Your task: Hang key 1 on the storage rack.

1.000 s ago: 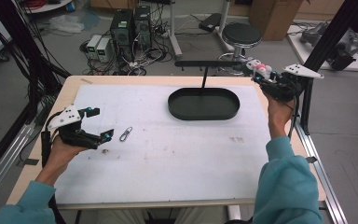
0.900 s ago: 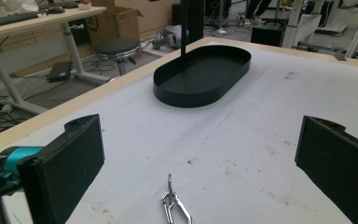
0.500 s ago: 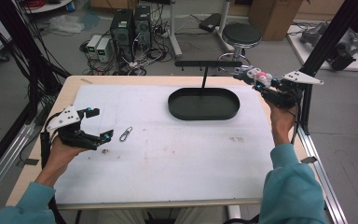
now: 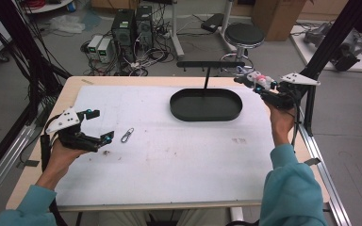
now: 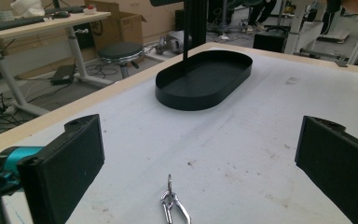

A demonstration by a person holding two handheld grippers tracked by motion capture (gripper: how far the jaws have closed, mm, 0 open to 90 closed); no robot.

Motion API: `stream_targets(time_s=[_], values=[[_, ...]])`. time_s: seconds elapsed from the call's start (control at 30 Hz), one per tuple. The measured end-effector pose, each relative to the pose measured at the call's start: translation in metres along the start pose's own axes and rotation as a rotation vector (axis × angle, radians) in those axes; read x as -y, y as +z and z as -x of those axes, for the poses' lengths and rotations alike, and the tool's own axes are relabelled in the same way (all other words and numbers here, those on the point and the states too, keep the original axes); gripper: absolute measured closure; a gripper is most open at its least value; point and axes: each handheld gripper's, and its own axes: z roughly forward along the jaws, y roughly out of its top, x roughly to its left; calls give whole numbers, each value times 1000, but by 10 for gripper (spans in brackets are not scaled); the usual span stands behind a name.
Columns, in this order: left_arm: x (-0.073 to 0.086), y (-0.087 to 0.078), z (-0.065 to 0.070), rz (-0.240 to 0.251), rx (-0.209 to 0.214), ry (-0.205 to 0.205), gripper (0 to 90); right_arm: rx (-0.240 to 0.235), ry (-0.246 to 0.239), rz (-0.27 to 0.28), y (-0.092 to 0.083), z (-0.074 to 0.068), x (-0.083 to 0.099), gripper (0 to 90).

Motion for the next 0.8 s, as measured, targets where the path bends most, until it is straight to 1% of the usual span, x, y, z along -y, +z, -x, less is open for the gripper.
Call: stream_targets(time_s=[0.17, 0.23, 0.27, 0.37, 0.53, 0.67, 0.73, 0.8], values=[[1, -1, -1, 2, -6, 4, 17, -4, 10, -16, 9, -1, 4, 545], [2, -2, -2, 3, -8, 3, 17, -3, 2, -13, 12, -2, 4, 545], [2, -2, -2, 8, -11, -2, 17, -4, 10, -16, 13, -3, 4, 545], [3, -2, -2, 6, -15, 5, 17, -5, 11, -25, 16, -3, 6, 544], [5, -1, -2, 10, -10, 6, 17, -11, 25, -47, 26, -3, 12, 542], [6, -1, -3, 12, -16, 3, 17, -18, 49, -63, 31, -3, 16, 535], [6, -1, -4, 12, -20, 1, 17, -19, 49, -68, 33, -4, 17, 534], [7, -2, -5, 13, -21, 1, 17, -30, 46, -73, 35, -4, 18, 533]])
